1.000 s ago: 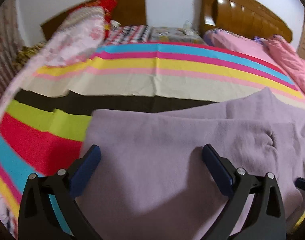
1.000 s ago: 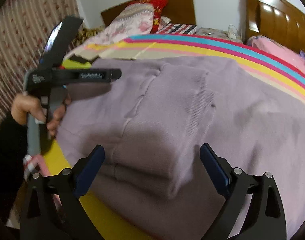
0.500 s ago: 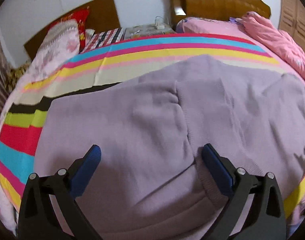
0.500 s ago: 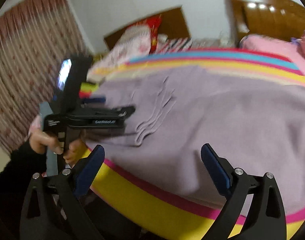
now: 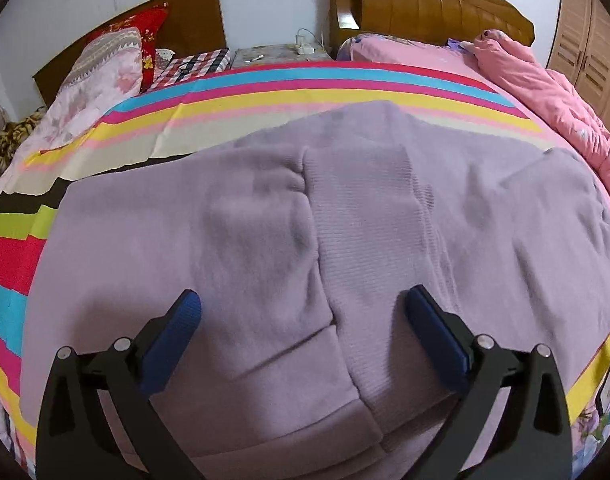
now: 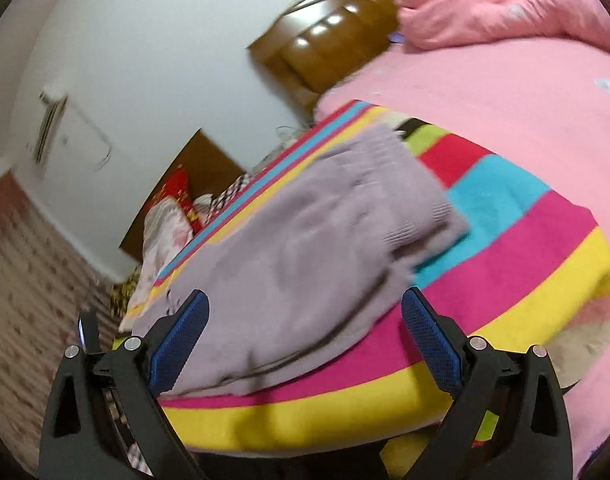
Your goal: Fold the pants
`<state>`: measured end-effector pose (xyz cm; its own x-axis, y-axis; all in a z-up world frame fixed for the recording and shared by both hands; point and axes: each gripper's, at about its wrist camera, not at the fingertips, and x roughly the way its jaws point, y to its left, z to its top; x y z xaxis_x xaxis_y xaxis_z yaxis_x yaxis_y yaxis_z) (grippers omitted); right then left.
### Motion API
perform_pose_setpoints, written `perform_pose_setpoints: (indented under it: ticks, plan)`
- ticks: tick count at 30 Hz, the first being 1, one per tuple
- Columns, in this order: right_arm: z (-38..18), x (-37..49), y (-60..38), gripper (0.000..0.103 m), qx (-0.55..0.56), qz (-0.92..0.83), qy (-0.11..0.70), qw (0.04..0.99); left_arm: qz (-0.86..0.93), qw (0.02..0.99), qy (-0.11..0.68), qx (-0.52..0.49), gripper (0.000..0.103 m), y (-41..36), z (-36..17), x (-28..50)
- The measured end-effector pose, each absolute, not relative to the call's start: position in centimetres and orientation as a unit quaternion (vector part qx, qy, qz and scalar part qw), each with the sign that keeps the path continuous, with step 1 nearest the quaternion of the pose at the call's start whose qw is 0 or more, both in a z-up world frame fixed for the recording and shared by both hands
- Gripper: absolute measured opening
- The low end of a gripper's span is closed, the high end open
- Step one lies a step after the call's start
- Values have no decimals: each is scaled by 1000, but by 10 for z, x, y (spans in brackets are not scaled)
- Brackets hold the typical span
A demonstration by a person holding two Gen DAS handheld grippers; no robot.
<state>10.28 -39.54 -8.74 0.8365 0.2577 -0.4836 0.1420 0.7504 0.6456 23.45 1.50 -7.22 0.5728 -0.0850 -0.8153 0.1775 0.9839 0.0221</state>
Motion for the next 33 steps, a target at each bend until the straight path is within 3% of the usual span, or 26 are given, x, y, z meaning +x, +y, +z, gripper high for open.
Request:
perform_pose_setpoints:
  ticks: [9,14,24,28,33]
  plan:
    - [-95,142,-413,94,348,17,368,862,-71,892,443,48,102,16,-76,230]
    - [-88,163,-395,98,291,35,464,836,-72,895,438,47,102,18,-76,227]
    - [-92,170,-408,97,343,-6,418,841,-79,897,433,50,102,19,-76,225]
    - [-108,154,-438,53,433,-12,377,818,-83,897,432,50,102,22,-77,224]
    - [-112,147,-445,42,457,-19,361,813,-85,897,431,49,102,24,-77,224]
